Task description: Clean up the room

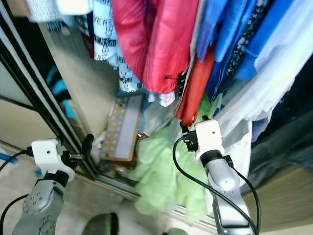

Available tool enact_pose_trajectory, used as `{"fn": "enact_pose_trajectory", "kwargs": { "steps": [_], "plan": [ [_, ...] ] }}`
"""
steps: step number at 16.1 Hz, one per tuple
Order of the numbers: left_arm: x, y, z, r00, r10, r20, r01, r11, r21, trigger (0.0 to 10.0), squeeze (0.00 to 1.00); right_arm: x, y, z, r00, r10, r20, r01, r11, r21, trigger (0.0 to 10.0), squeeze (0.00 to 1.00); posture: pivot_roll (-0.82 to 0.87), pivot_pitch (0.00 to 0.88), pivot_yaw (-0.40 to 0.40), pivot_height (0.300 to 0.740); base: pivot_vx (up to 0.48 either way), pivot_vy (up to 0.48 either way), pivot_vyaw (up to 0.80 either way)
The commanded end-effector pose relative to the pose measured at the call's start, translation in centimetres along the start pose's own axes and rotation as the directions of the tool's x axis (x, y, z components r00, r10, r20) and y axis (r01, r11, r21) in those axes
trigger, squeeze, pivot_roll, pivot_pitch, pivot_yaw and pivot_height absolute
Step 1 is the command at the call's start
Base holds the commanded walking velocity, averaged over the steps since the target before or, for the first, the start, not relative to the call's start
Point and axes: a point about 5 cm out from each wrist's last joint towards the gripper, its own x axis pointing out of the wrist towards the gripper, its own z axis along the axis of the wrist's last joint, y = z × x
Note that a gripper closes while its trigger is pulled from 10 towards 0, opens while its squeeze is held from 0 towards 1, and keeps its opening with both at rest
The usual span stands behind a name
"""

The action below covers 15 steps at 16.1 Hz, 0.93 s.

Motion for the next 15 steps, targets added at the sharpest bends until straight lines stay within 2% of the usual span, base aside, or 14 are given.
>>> {"fn": "enact_pose_trajectory", "kwargs": {
  "steps": [1,4,6,9,11,13,15],
  "plan": [
    [0.8,-0.8,0.4,1.000,-0.010,0.020,0.010,1.000,0.009,10.0,0.00,0.8,0.5,0.4,1.000,0.014,0.014,-0.013,1.000,-0.014,10.0,0.00,-0.01,0.022,-0.061,0.740,0.000,0.000,0.00],
    [0.9,-1.0,0.5,1.000,-0.012,0.026,0.011,1.000,0.009,10.0,0.00,1.0,0.6,-0.4,1.000,0.000,-0.015,0.000,1.000,-0.004,10.0,0.00,0.00,0.015,-0.057,0.740,0.000,0.000,0.00],
    [1.2,-0.6,1.0,0.999,-0.010,0.040,0.009,1.000,0.018,10.0,0.00,1.3,0.5,1.3,0.998,-0.008,0.069,0.013,0.997,-0.070,10.0,0.00,-0.01,0.015,-0.052,0.740,0.000,0.000,0.00],
    [1.4,-0.7,0.9,0.999,-0.008,0.041,0.008,1.000,0.018,10.0,0.00,1.4,0.6,2.3,0.992,0.006,0.123,0.009,0.993,-0.121,10.0,0.00,-0.01,0.018,-0.050,0.740,0.000,0.000,0.00],
    [1.3,-1.1,0.7,0.999,-0.015,0.036,0.015,1.000,0.012,10.0,0.00,1.5,1.5,2.5,0.988,0.073,0.139,-0.055,0.990,-0.126,10.0,0.00,-0.02,0.020,-0.050,0.740,0.000,0.000,0.00],
    [1.3,-1.1,0.6,0.999,-0.014,0.033,0.014,1.000,0.009,10.0,0.00,2.1,3.0,1.4,0.977,0.194,0.089,-0.190,0.980,-0.060,10.0,0.00,-0.01,0.021,-0.049,0.740,0.000,0.000,0.00],
    [1.4,-1.0,0.6,0.999,-0.015,0.031,0.015,1.000,0.013,10.0,0.00,3.0,4.1,1.3,0.956,0.280,0.091,-0.281,0.960,-0.008,10.0,0.00,-0.01,0.020,-0.047,0.740,0.000,0.000,0.00]
  ]
}}
